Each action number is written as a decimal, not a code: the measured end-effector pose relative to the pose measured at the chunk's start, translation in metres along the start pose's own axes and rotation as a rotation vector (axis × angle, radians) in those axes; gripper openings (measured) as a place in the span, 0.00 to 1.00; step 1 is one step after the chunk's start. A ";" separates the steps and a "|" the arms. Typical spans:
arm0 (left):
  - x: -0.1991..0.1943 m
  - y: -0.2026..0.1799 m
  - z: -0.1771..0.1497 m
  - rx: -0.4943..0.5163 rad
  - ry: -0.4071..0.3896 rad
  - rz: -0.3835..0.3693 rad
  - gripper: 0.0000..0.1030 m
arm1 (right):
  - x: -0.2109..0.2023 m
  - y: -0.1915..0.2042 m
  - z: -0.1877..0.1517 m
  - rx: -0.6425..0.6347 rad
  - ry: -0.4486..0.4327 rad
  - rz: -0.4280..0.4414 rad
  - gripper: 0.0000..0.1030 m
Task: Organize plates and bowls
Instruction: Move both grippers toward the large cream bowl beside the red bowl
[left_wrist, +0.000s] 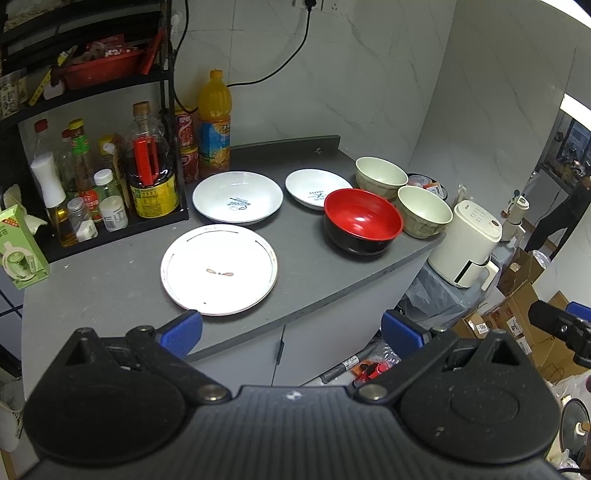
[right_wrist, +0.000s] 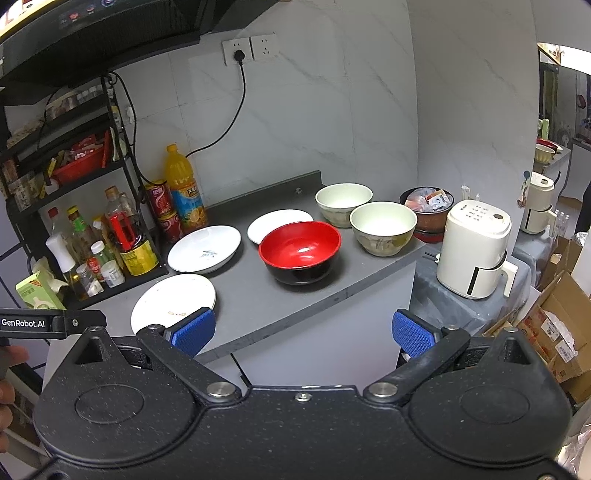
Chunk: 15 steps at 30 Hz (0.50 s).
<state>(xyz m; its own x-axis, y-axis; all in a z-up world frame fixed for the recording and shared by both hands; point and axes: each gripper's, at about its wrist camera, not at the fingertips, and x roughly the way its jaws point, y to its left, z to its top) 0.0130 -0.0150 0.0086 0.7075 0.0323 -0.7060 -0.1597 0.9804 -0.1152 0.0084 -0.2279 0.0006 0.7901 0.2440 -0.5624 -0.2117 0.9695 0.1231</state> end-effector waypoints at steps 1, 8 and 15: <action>0.002 -0.001 0.002 0.001 0.003 -0.002 0.99 | 0.002 -0.001 0.001 0.005 0.000 -0.003 1.00; 0.023 -0.010 0.018 0.019 0.017 -0.020 0.99 | 0.015 -0.012 0.007 0.021 0.016 -0.017 1.00; 0.050 -0.017 0.041 0.053 0.029 -0.045 0.99 | 0.033 -0.020 0.017 0.046 -0.014 -0.079 1.00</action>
<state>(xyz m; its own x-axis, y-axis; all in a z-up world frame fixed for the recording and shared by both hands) 0.0796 -0.0223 0.0036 0.6930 -0.0173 -0.7207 -0.0907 0.9897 -0.1110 0.0484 -0.2387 -0.0068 0.8115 0.1668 -0.5600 -0.1224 0.9856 0.1163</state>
